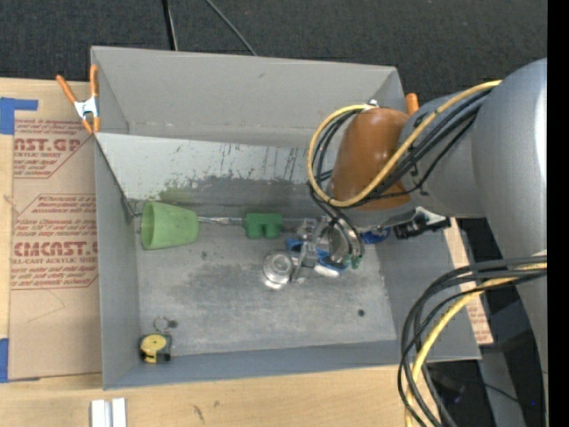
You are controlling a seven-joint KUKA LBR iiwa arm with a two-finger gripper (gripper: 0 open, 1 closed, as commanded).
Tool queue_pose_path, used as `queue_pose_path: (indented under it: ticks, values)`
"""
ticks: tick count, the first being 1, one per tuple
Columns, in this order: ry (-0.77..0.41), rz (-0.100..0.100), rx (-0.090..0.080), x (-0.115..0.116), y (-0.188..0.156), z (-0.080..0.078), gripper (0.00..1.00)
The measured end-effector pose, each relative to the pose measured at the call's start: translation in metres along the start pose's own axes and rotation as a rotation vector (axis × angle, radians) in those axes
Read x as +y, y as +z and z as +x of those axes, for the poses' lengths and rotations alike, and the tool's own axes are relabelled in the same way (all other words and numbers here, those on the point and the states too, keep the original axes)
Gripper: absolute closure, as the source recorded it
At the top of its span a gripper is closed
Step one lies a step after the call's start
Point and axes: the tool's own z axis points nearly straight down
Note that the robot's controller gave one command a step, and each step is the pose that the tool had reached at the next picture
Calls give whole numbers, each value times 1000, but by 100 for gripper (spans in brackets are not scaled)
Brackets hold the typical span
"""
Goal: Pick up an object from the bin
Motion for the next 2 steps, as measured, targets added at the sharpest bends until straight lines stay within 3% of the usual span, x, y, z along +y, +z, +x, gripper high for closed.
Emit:
queue_pose_path:
  ticks: [2]
  values:
    - [-2, 0, 0, 2, -9, 0, 100]
